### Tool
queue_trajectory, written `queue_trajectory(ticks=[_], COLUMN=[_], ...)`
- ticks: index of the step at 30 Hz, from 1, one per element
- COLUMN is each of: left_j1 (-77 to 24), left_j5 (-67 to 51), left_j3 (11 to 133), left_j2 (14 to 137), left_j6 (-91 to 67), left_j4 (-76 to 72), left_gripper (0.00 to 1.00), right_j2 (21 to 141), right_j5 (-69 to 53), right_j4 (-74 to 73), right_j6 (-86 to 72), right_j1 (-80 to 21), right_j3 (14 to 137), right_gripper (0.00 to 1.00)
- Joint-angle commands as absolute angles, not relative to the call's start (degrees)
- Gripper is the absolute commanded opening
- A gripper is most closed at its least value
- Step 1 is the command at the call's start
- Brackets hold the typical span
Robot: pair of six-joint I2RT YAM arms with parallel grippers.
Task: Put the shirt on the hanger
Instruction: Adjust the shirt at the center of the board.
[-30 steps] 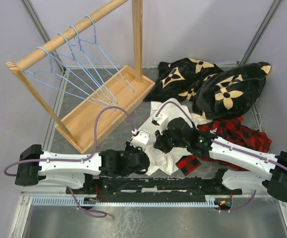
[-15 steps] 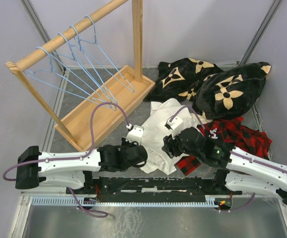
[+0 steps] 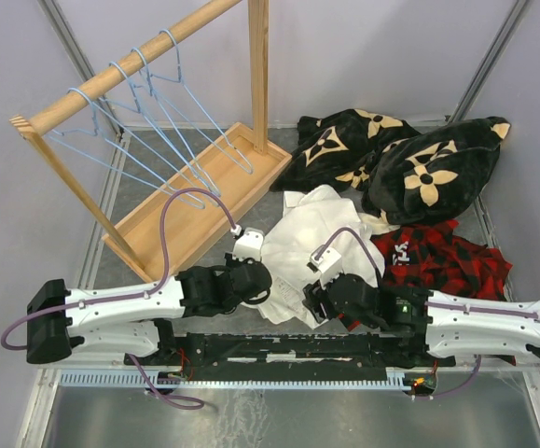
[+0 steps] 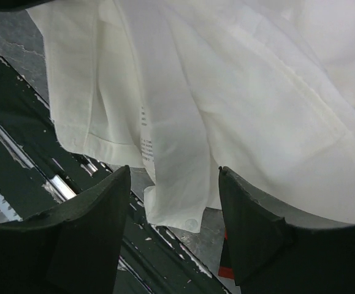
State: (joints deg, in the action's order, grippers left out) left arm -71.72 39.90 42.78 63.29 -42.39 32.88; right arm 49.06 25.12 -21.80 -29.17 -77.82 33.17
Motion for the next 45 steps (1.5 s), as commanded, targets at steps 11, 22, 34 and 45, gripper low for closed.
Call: queue_trajectory(ticks=[11, 22, 34, 45], left_j1=[-69.44, -69.17, -69.58, -70.34], left_j5=[38.65, 37.21, 34.39, 23.15], left_j3=[44.63, 42.75, 47.95, 67.71], left_j2=[63.54, 60.92, 44.94, 46.97], left_j6=[-41.87, -42.81, -38.05, -24.11], left_j4=[31.29, 31.79, 34.28, 32.30], left_gripper=[0.03, 0.03, 0.03, 0.03], right_j2=[53.25, 59.05, 46.37, 46.15], right_j5=[41.45, 49.05, 51.16, 45.54], right_j4=[-16.38, -13.17, -19.24, -22.60], right_j6=[-38.79, -39.91, -23.31, -5.01], right_j1=[-85.68, -85.63, -85.67, -85.62], right_j3=[29.15, 31.15, 43.61, 64.71], right_gripper=[0.58, 0.43, 0.00, 0.00])
